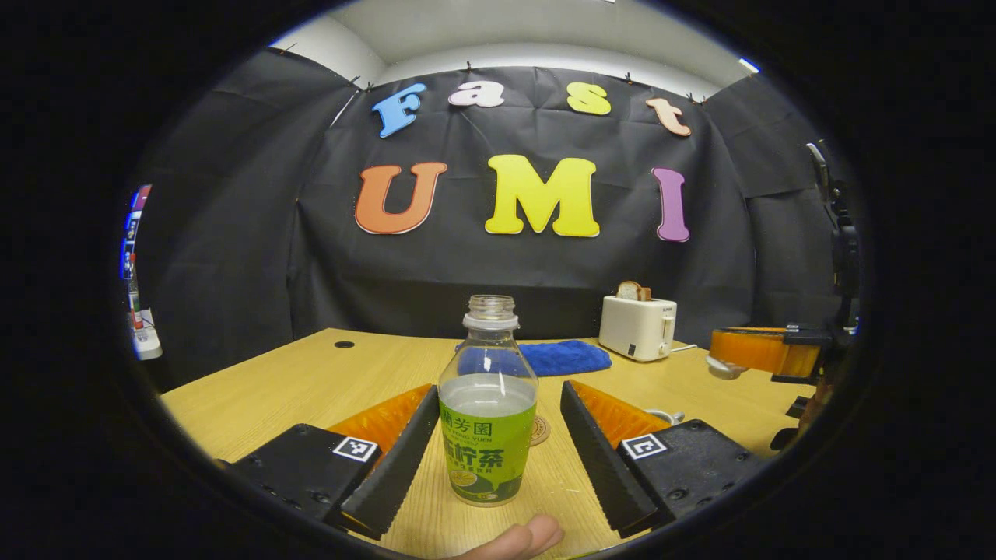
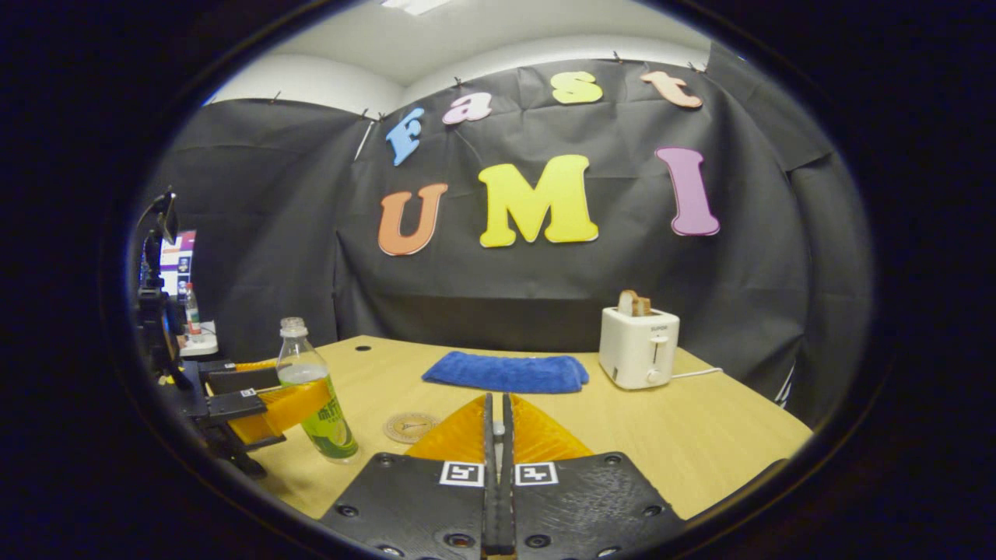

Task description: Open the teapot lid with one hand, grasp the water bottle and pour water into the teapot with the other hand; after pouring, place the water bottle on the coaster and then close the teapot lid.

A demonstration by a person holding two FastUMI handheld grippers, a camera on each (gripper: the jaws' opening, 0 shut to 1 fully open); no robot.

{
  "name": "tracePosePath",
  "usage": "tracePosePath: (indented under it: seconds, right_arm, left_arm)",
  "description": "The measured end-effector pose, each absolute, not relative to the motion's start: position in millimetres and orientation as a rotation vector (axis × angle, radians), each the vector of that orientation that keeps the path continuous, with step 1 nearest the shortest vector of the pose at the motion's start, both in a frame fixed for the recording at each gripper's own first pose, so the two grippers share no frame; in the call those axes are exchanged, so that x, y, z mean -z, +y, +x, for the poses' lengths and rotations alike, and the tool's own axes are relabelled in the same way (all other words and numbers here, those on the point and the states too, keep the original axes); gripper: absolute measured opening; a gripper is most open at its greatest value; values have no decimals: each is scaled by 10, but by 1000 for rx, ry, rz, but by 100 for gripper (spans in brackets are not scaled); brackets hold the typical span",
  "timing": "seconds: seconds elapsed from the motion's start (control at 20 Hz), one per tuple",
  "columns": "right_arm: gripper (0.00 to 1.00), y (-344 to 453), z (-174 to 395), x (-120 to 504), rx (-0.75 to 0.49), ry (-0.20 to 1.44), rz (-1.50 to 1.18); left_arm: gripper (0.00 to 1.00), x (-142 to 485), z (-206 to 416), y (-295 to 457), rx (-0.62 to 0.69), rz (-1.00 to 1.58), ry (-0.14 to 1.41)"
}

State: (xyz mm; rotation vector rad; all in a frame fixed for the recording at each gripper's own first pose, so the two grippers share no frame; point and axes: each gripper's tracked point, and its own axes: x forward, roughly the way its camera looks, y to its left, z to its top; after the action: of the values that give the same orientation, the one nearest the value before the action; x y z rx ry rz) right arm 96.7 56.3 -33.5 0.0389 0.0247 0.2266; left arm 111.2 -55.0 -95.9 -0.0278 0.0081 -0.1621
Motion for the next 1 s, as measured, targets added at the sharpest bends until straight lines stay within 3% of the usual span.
tracePosePath:
  seconds: [0.3,0.45,1.0]
  right_arm:
    - [0,168,952,439,-168,39,74]
    - [0,17,904,477,-144,57,70]
    - [0,-98,709,256,-156,41,44]
  left_arm:
    - [96,998,1288,-564,142,-16,33]
    - [80,982,1263,-591,138,5,26]
    - [78,748,1012,-673,96,301,31]
